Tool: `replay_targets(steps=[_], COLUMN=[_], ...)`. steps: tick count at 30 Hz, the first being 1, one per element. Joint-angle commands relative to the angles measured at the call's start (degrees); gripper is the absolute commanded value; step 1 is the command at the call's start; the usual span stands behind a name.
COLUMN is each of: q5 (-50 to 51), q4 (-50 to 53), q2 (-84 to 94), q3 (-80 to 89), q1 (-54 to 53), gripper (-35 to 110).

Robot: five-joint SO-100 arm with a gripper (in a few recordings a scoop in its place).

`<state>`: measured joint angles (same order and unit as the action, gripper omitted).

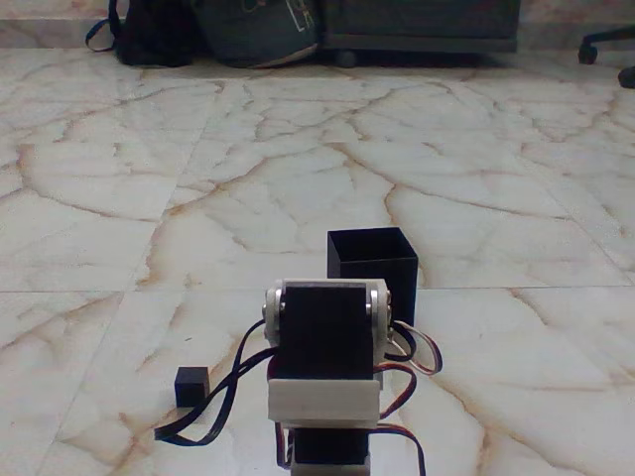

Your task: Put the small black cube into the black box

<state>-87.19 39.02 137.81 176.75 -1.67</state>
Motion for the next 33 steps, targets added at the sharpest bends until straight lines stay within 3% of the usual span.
replay_targets(steps=[1, 16, 20, 27, 30, 33], q5=[0.0, -2.64, 2.64, 14.15, 22.06, 28.12], q4=[0.0, -0.18, -4.31, 22.15, 25.84, 23.03], q2=[0.0, -0.44, 1.58, -7.56, -23.73, -27.69], q3=[0.0, -0.18, -1.67, -29.88, -45.26, -48.96], q1=[0.0, -0.26, -0.35, 8.96, 15.82, 23.91], gripper=[3, 1, 0, 2, 4, 5])
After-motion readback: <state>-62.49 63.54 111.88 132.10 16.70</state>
